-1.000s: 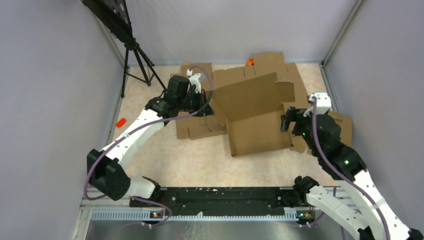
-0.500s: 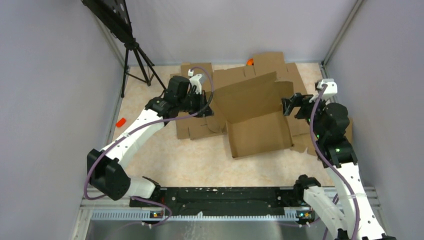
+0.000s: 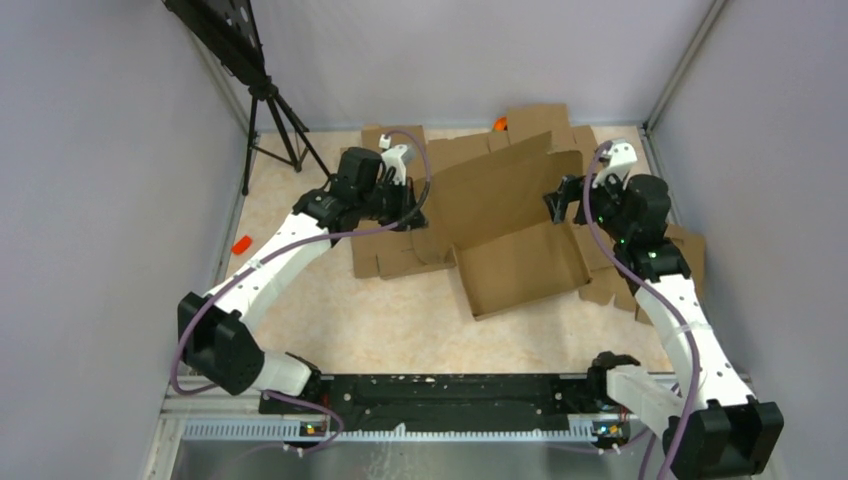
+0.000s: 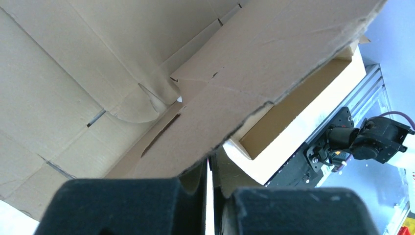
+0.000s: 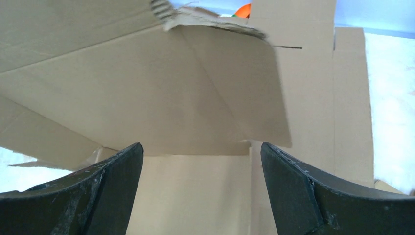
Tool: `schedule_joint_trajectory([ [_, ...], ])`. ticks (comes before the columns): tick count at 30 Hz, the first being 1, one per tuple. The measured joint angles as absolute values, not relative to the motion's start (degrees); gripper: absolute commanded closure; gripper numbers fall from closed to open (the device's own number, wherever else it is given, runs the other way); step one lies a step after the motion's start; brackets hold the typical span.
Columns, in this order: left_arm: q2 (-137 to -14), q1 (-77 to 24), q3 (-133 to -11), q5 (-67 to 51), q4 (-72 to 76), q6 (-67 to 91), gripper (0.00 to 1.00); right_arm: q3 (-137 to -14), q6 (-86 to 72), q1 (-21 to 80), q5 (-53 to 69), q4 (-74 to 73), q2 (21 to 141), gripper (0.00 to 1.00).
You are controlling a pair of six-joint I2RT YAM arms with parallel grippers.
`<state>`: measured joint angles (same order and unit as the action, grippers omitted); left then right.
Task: Fold the paper box
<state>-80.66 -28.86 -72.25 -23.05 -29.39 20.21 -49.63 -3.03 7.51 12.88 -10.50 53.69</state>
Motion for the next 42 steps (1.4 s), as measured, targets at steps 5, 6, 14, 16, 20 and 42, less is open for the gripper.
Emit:
schedule_joint_trajectory([
  [5,-80.90,-28.86,-72.66,-22.96,-30.26,18.37,0.98,-49.60,-5.61,-1.28,21.37,-5.37,55.33,0.13],
  [6,-80.97,-28.86,-72.84,-22.90,-30.46,18.04,0.98,-49.63,-6.20,-2.70,22.65,-4.14,55.72,0.13],
  [14,-83.64,-28.86,-77.73,-22.22,-33.69,14.79,0.99,-49.47,-7.73,-4.78,29.15,3.42,58.43,0.13],
  [16,-84.20,-28.86,-78.43,-22.15,-33.80,14.22,0.99,-49.50,-8.51,-5.56,31.42,6.35,60.03,0.13],
  [20,-84.66,-28.86,-78.83,-22.02,-33.95,13.17,0.99,-49.50,-9.89,-7.53,34.48,9.50,63.55,0.13],
  [42,-90.21,-28.84,-87.37,-21.17,-41.28,6.33,1.00,-57.58,-28.18,-13.56,53.12,36.14,92.64,0.13],
])
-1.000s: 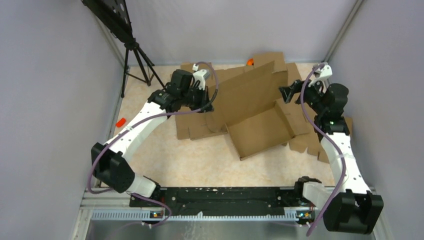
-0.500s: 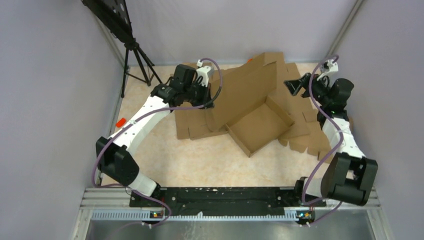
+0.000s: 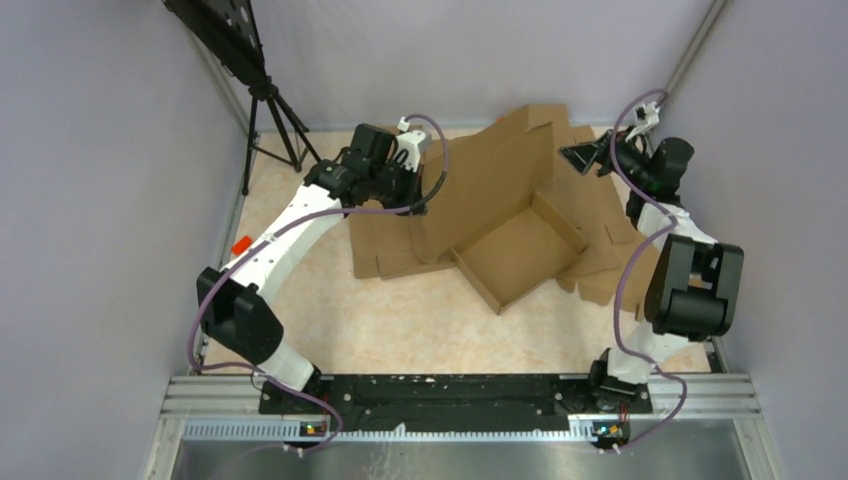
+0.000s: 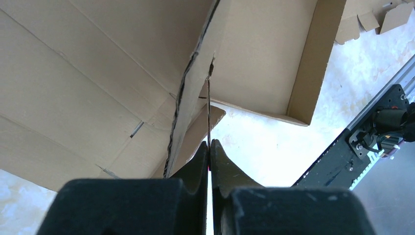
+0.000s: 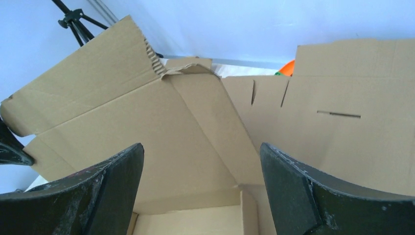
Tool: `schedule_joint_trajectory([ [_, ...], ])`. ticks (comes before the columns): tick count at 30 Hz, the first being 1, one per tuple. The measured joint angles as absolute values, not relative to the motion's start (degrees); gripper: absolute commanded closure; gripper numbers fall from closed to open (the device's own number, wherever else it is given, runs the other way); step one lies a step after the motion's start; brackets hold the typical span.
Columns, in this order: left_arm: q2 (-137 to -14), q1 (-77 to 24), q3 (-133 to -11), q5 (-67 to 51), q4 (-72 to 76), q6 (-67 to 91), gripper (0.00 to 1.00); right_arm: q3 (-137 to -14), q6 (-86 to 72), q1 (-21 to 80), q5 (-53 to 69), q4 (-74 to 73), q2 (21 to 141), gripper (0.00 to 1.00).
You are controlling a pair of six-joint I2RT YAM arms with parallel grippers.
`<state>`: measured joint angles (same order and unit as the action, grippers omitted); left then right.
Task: Fold the paper box
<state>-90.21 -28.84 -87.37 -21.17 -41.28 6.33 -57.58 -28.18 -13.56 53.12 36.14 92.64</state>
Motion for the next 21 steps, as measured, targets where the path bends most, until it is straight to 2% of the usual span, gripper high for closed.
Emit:
schedule_joint_trajectory([
  [8,-90.74,-28.82,-88.33,-21.30,-42.30,5.34,1.00,-66.02,-31.73,-12.99,60.80,45.39,105.71,0.14],
  [13,-91.18,-28.82,-89.06,-21.15,-43.13,4.75,1.00,-66.89,-34.41,-10.76,63.61,50.59,110.15,0.18],
  [15,-91.31,-28.82,-89.23,-21.10,-43.46,4.56,1.00,-66.89,-34.74,-9.54,64.49,51.79,111.00,0.23],
  [21,-91.31,-28.75,-89.25,-20.12,-44.71,4.54,1.00,-66.63,-35.29,-8.38,65.23,54.65,110.98,0.53],
])
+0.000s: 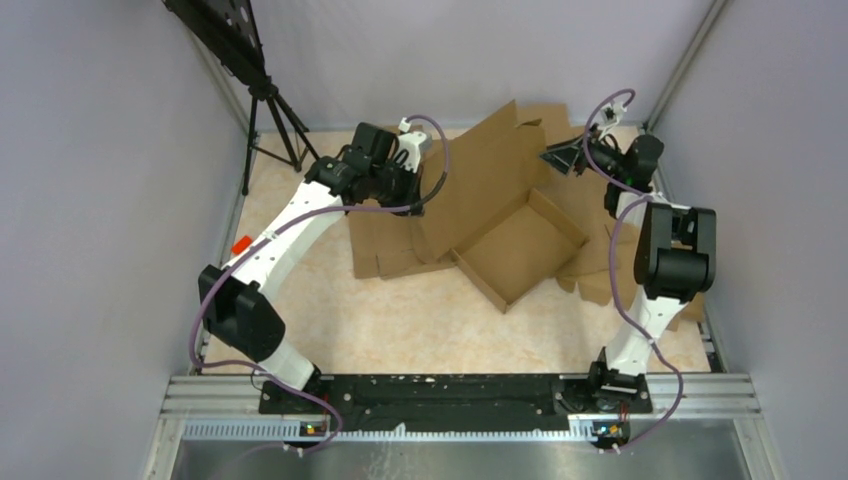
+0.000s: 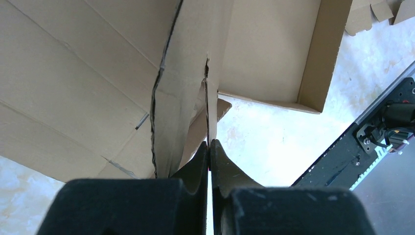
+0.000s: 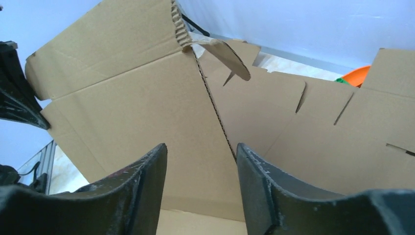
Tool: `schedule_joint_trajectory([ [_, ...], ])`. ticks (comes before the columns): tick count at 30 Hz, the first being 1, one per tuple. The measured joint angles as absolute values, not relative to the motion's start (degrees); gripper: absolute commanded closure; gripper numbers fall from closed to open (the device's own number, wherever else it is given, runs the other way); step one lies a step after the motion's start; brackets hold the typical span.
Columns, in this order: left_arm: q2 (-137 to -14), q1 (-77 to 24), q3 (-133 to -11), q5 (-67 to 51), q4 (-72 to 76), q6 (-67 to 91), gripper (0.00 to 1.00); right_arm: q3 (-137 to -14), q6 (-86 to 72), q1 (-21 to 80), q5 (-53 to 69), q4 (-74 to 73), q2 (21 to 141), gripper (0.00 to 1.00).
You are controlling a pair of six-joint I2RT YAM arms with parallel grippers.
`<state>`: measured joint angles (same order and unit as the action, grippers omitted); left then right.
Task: Fold the paper box
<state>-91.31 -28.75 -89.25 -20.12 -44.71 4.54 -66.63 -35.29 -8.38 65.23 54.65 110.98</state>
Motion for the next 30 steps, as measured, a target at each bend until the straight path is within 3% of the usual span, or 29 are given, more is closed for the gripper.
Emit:
schedule_joint_trajectory([
  [4,-91.31,-28.75,-89.52,-20.05,-44.91,4.95,1.00,-63.22,-33.23,-8.40,64.38,51.53,107.02,0.63],
  [8,-91.31,-28.73,-90.04,-20.03,-44.77,6.59,1.00,-59.61,-26.52,-8.27,61.36,42.83,98.70,0.52],
  [12,-91.31,-28.71,-90.06,-20.62,-43.88,8.38,1.00,-60.18,-16.80,-6.66,56.03,33.52,92.51,0.52],
  [17,-91.55,-28.73,-90.35,-21.65,-43.64,9.76,1.00,-62.48,-11.35,-5.37,52.36,27.14,93.19,0.54],
  [28,-93.84,-28.71,-92.71,-21.89,-43.79,10.70,1.00,-66.37,-11.53,-4.58,46.72,26.52,100.77,0.76],
  [30,-94.28,-28.71,-93.14,-21.91,-43.79,11.03,1.00,-66.89,-11.14,-3.73,45.04,26.15,101.21,0.94],
])
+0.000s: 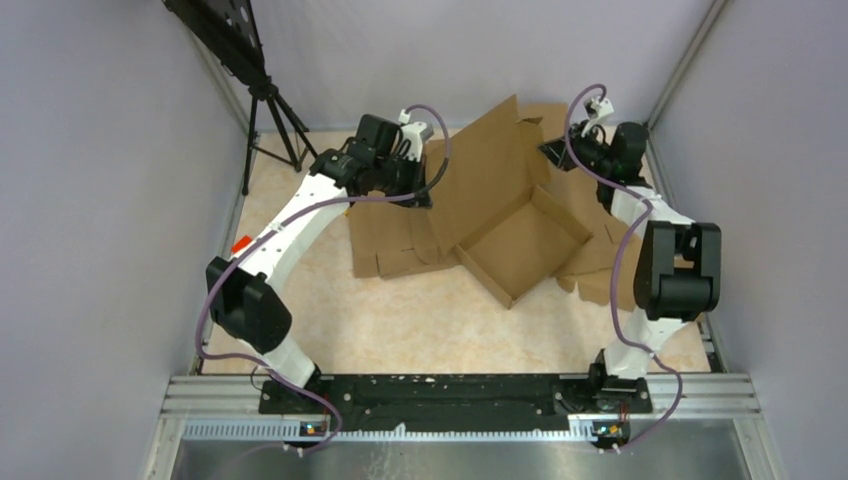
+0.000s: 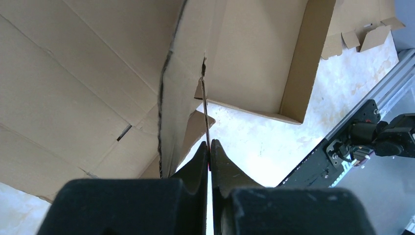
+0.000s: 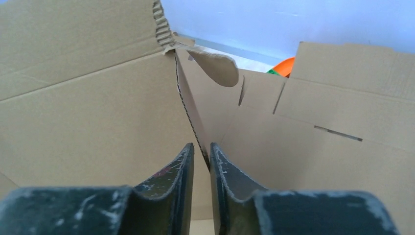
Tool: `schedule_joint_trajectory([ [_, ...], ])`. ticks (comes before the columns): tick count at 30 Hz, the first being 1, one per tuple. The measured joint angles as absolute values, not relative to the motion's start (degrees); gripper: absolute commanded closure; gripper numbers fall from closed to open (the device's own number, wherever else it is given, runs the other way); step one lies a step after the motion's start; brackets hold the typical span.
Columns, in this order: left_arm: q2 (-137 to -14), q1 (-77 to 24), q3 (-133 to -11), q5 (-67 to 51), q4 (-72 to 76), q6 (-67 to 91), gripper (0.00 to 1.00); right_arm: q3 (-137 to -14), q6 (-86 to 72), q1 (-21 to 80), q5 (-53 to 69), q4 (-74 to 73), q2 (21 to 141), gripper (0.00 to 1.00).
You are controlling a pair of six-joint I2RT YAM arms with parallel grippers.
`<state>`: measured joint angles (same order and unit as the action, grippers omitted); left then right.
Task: Fold the paper box
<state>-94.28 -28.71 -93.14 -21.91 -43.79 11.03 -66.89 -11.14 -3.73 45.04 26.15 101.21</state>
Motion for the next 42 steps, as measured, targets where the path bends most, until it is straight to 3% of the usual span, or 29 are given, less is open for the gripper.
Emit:
schedule_joint_trajectory([
  [1,-94.41,-28.71,-93.23,-21.91,-43.79,11.25,1.00,-66.89,-10.74,-3.27,44.51,26.15,101.21,1.00],
  [7,-95.15,-29.02,-93.95,-22.04,-43.70,14.20,1.00,-66.04,-8.47,-2.39,40.73,23.81,99.02,1.00],
  [19,-92.73,-28.75,-93.97,-22.85,-43.44,23.68,1.00,-61.76,-7.49,-2.00,34.76,9.65,73.60,1.00],
  [25,-85.19,-25.43,-93.43,-22.37,-43.79,26.00,1.00,-60.40,-9.17,4.43,29.76,2.15,65.84,1.00],
  [42,-72.84,-25.28,-90.61,-24.53,-43.55,29.93,1.00,-65.67,-10.94,14.24,18.87,-18.74,58.59,1.00],
])
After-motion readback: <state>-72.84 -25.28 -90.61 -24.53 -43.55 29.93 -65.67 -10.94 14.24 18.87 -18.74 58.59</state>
